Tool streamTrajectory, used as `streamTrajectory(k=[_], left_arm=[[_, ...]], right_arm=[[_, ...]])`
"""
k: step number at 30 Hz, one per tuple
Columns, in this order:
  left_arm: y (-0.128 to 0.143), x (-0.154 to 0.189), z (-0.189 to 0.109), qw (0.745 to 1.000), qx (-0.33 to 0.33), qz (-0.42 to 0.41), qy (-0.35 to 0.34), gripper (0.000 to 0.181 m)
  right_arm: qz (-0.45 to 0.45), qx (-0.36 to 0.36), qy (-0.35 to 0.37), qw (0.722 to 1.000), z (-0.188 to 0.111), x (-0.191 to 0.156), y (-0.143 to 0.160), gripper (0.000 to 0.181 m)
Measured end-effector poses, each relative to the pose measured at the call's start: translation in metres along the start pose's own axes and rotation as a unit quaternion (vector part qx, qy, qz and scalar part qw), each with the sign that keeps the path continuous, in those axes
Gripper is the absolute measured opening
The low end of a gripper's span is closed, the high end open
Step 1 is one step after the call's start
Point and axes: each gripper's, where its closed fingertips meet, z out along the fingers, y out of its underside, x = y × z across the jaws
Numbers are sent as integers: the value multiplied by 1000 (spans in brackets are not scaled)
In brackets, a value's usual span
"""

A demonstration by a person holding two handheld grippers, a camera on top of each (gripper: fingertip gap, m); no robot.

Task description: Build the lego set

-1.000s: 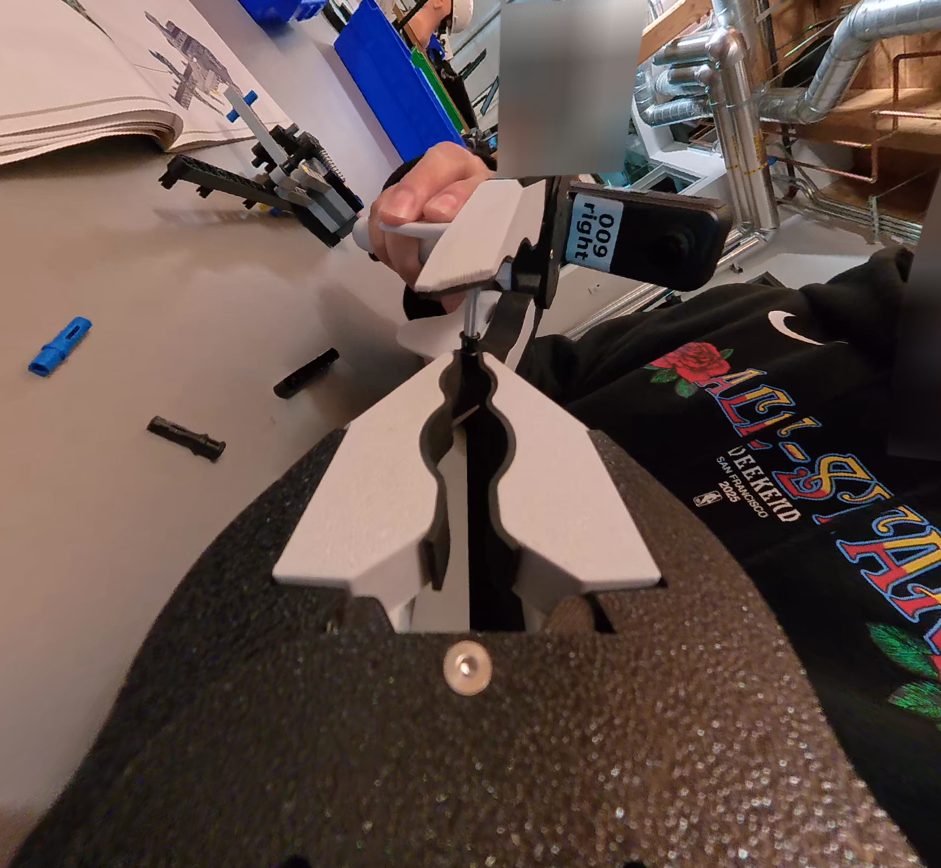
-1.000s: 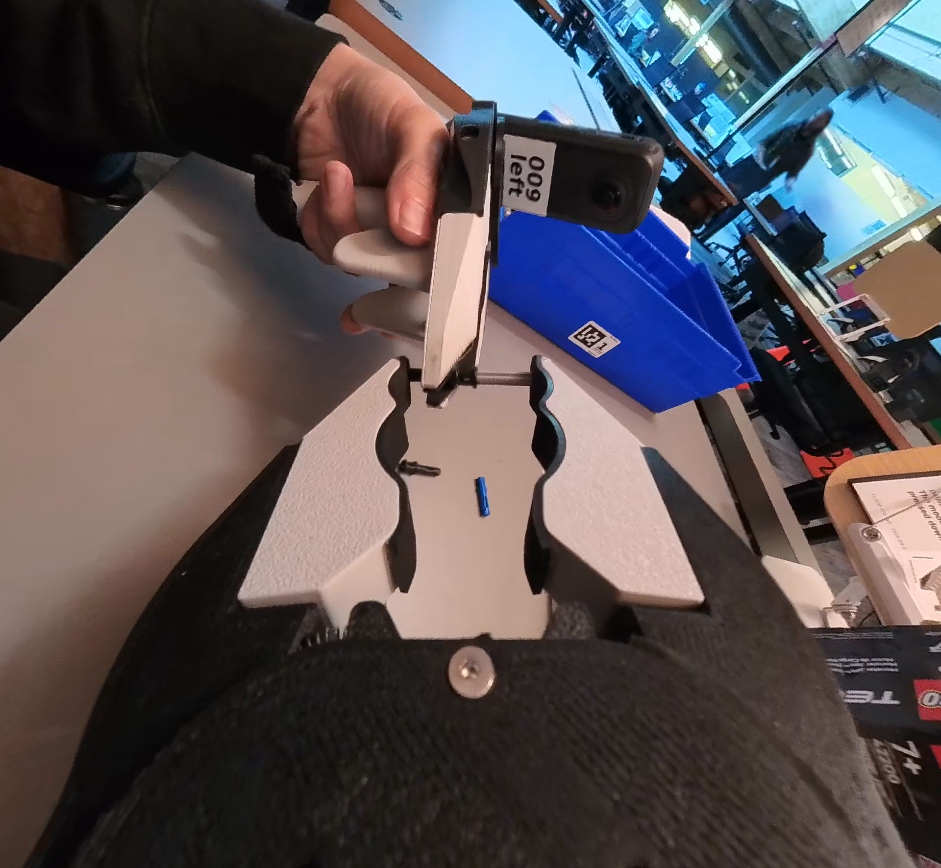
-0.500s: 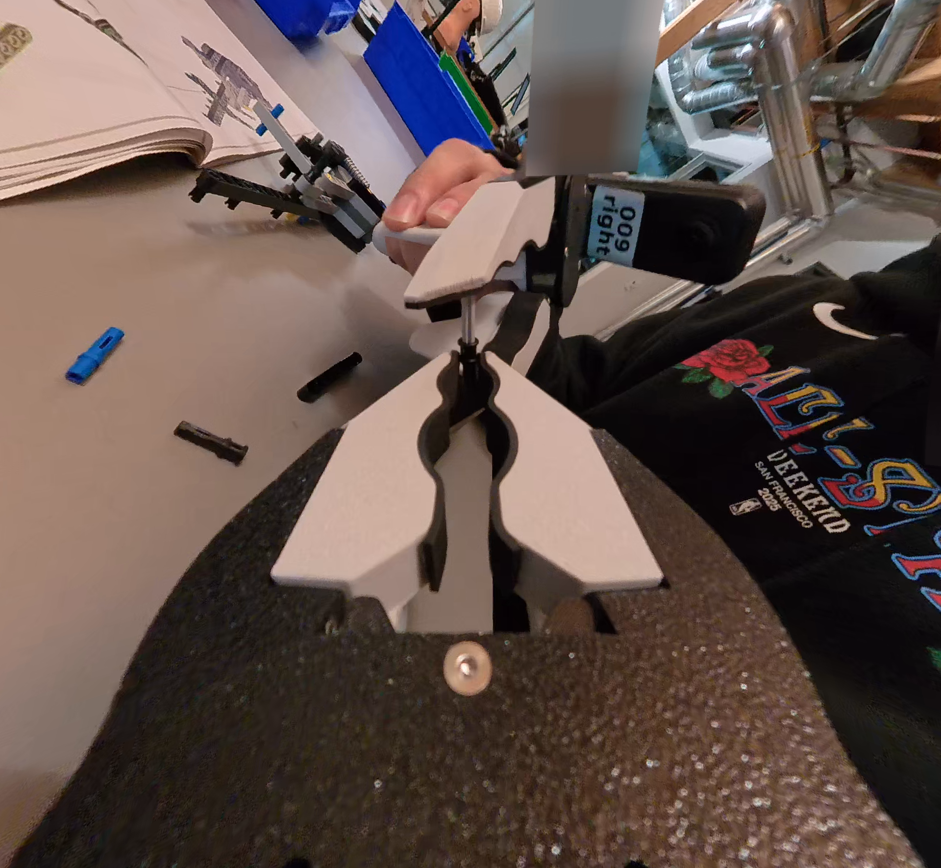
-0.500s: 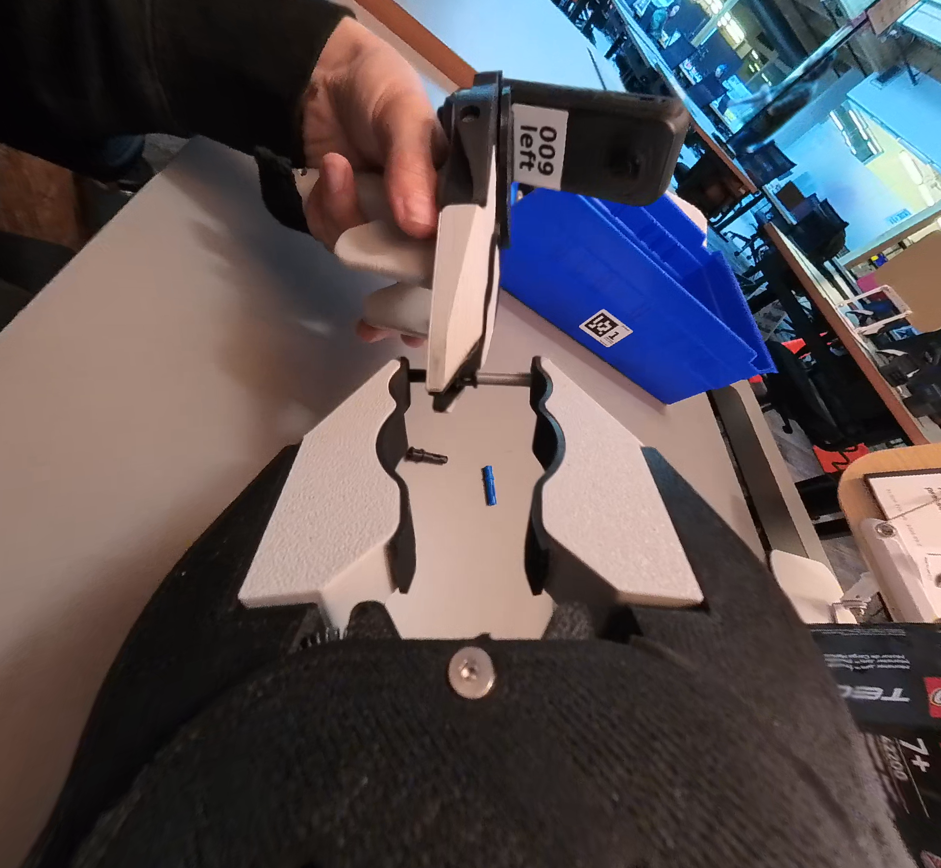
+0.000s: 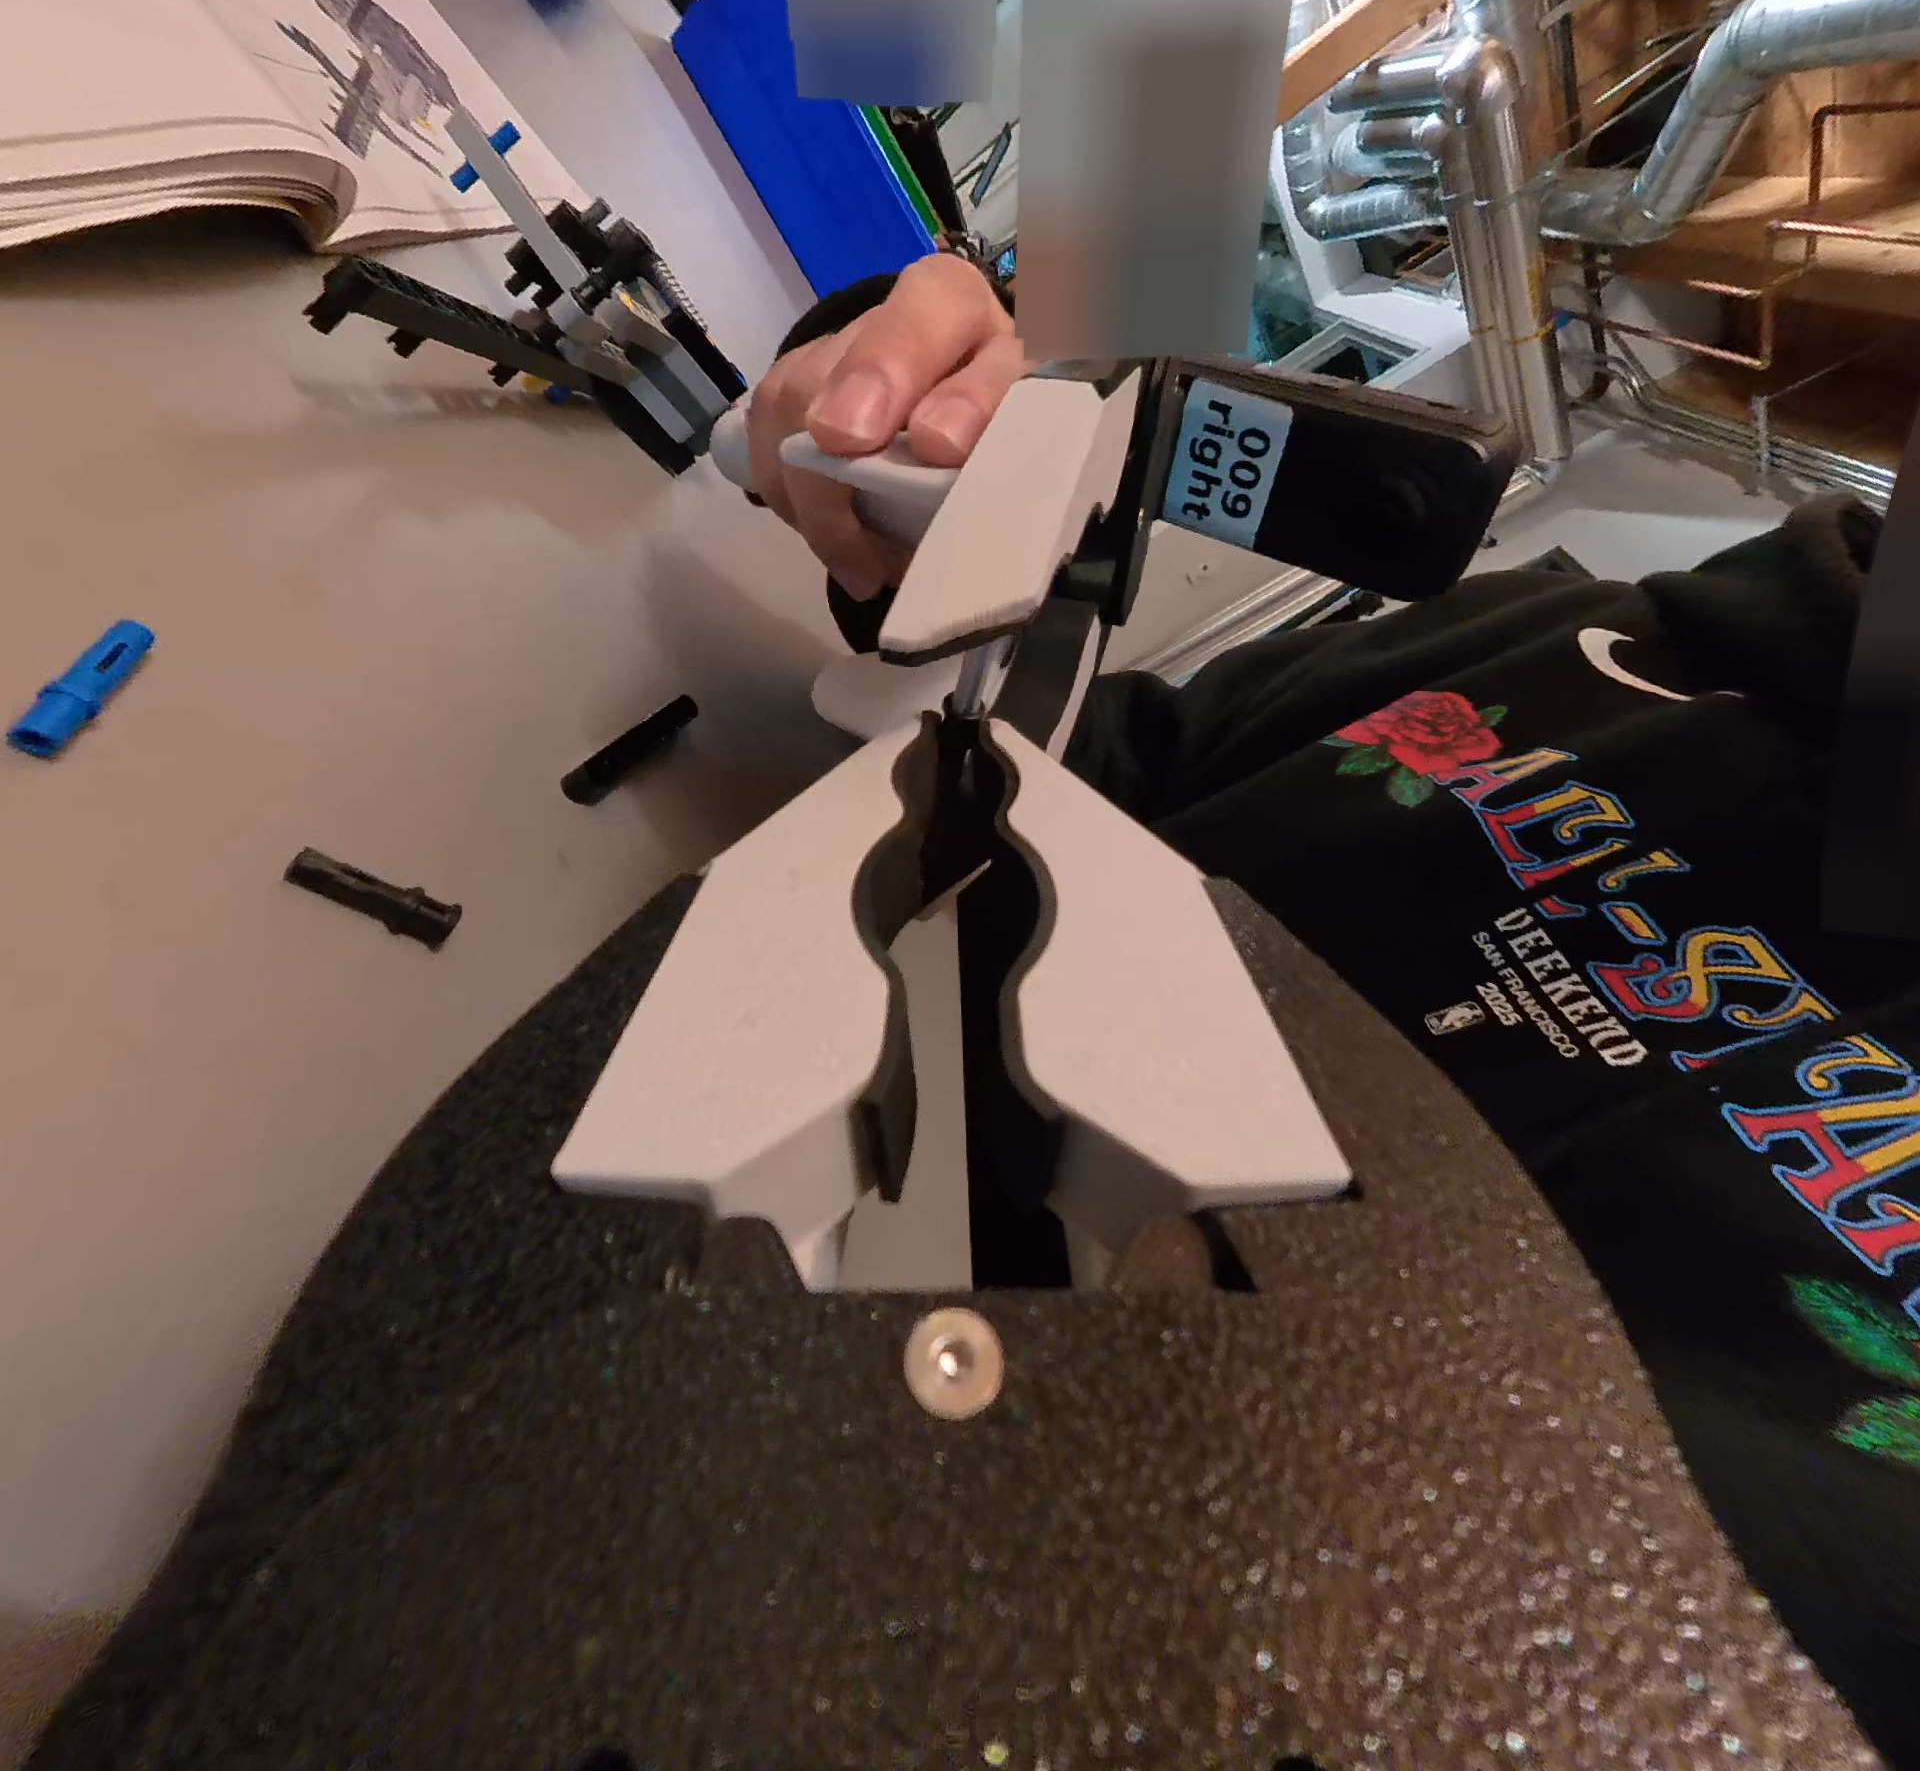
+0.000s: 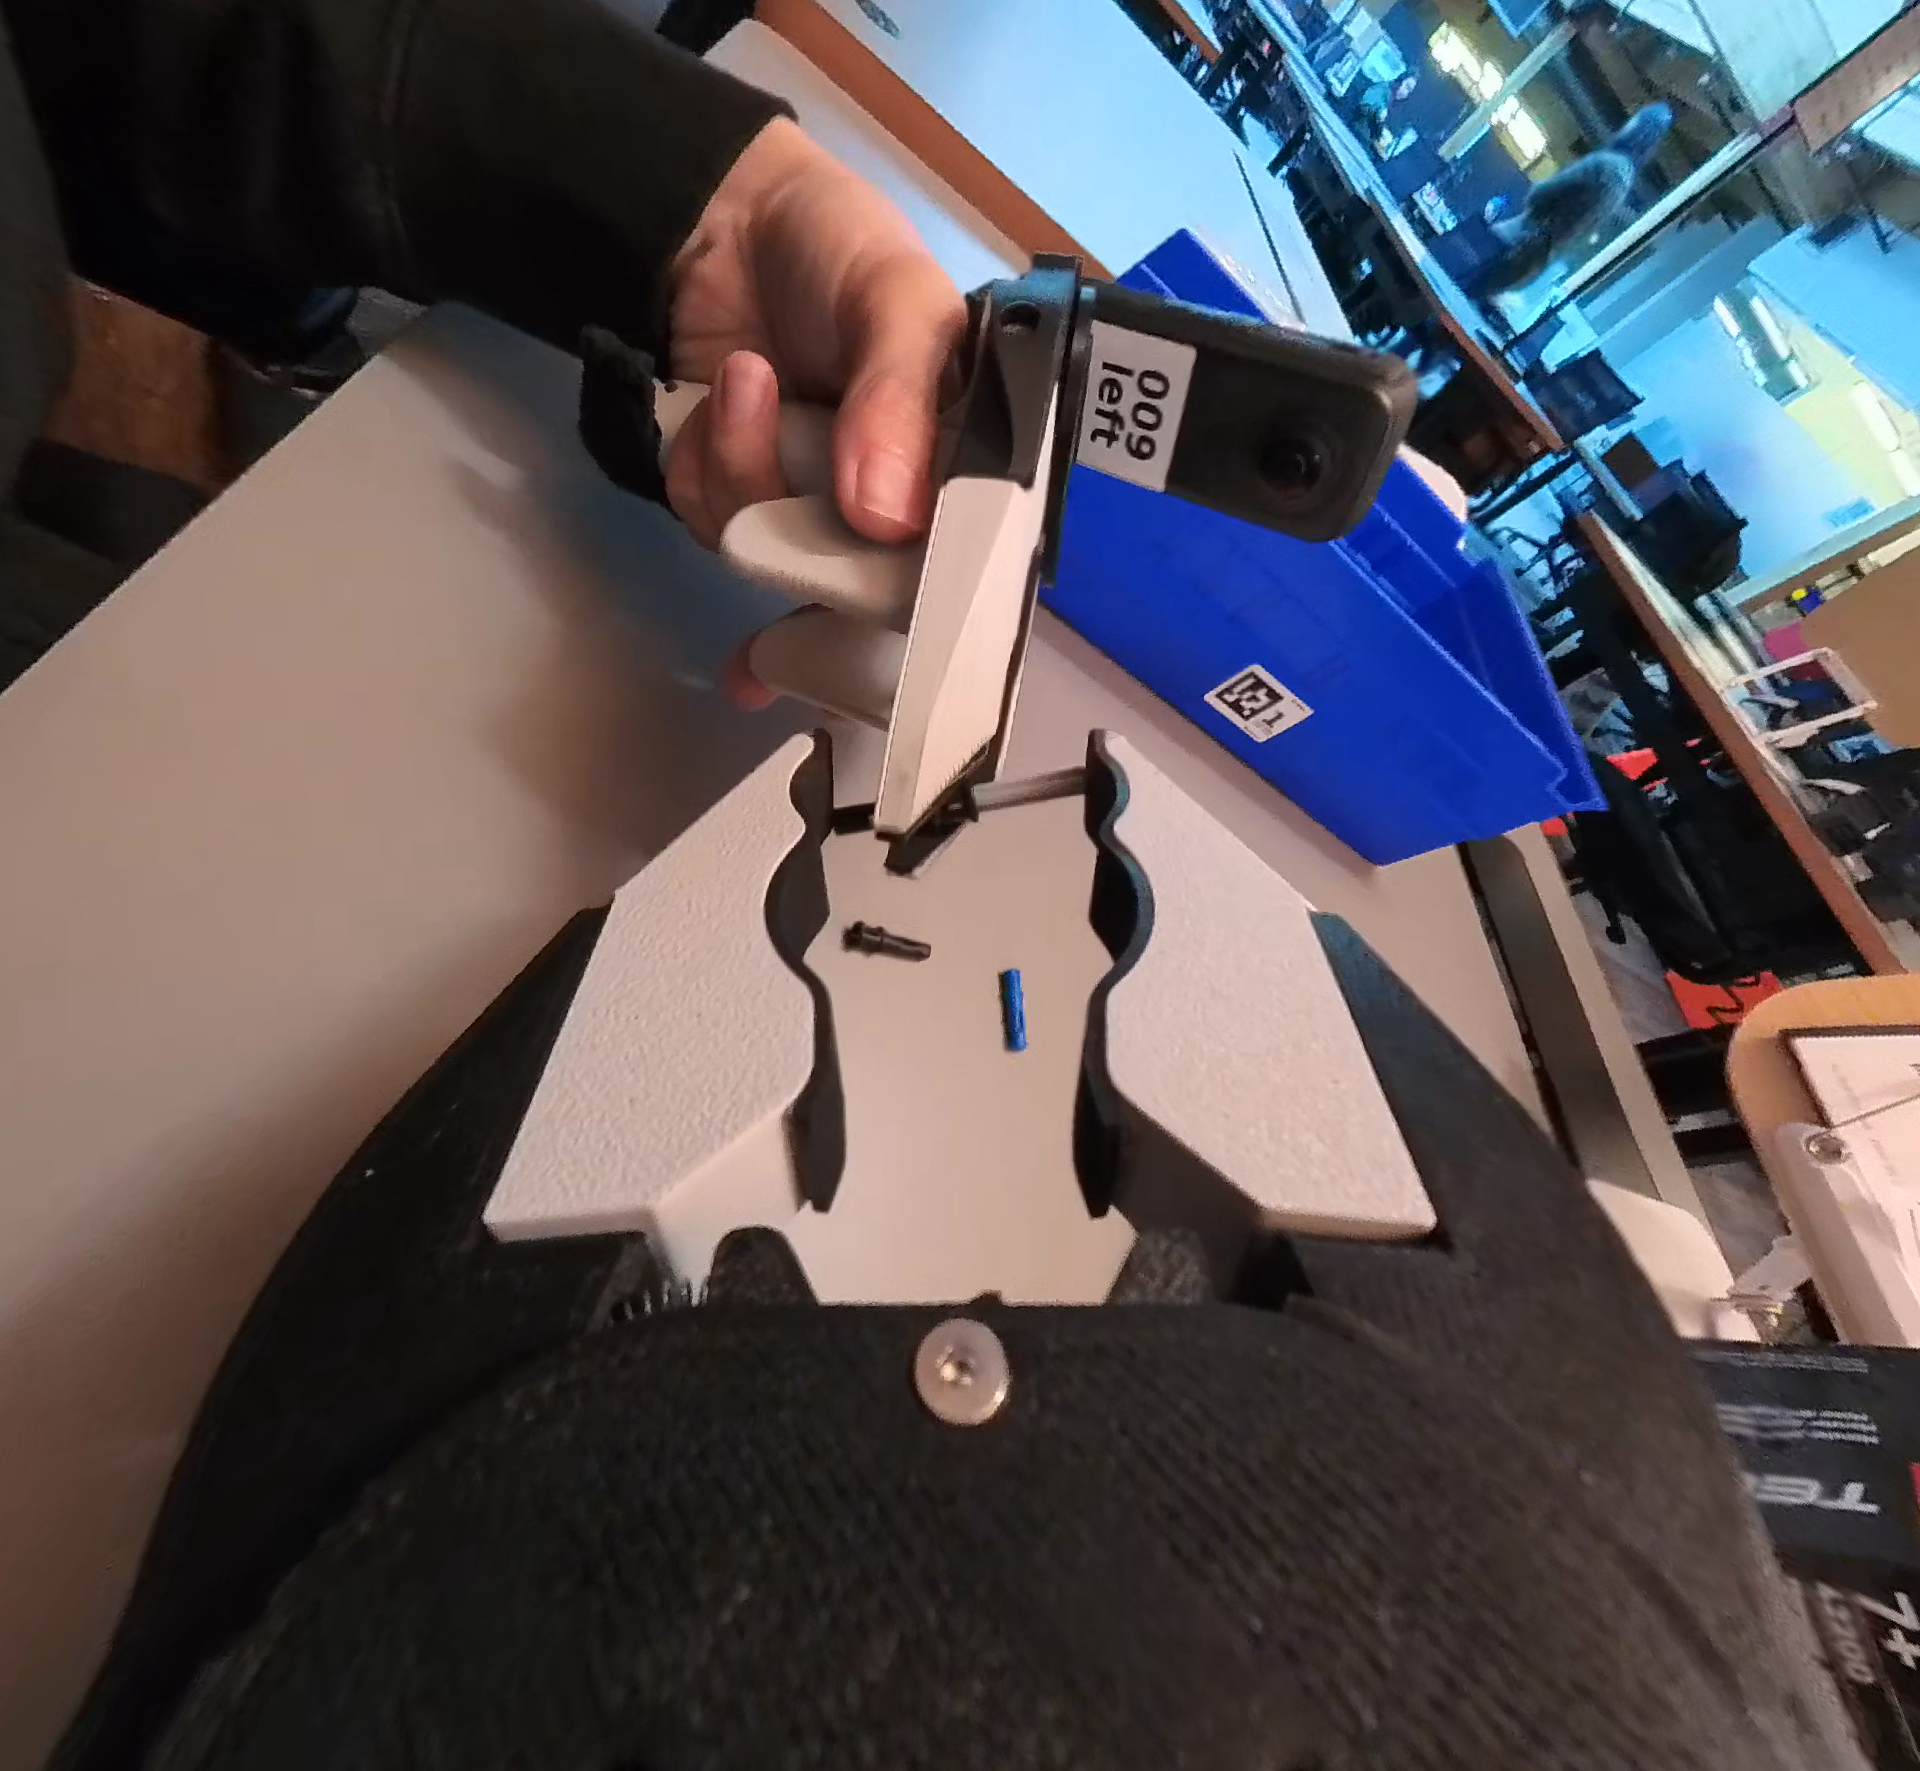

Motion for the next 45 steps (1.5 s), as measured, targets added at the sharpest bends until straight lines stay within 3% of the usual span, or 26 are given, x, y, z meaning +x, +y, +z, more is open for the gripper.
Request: streamTrajectory(k=[1, 8, 22, 32, 37, 39, 42, 43, 44, 45], left_arm=[[0, 1, -1, 1000, -2, 0, 0, 4], [10, 6, -5, 999, -30, 2, 21, 4], [13, 0, -3, 999, -34, 2, 17, 4], [6, -4, -7, 1000, -12, 1, 6, 4], [-5, -8, -15, 1000, 17, 1, -15, 4], [-6, -5, -14, 1000, 20, -1, -10, 4], [-2, -2, -8, 1000, 6, -1, -4, 4], [0, 0, -6, 1000, 1, -3, 2, 4], [2, 1, -5, 1000, -4, -2, 4, 4], [4, 2, -3, 1000, -10, -1, 5, 4]], right_arm=[[-10, -1, 5, 1000, 1, 0, -1, 47], [-56, 8, -9, 998, 0, -8, -4, 47], [-25, -27, -33, 999, 1, -13, 5, 45], [-33, -26, 0, 999, 5, -6, 8, 43], [-2, 4, 47, 999, -4, 12, 3, 67], [6, 19, 29, 999, -4, 6, -2, 64], [-14, -17, 19, 1000, 1, 1, 9, 63], [-19, -24, 16, 999, 1, 0, 11, 60], [-24, -24, 8, 999, 0, -2, 11, 44], [-24, -22, -2, 999, -1, -5, 9, 44]])
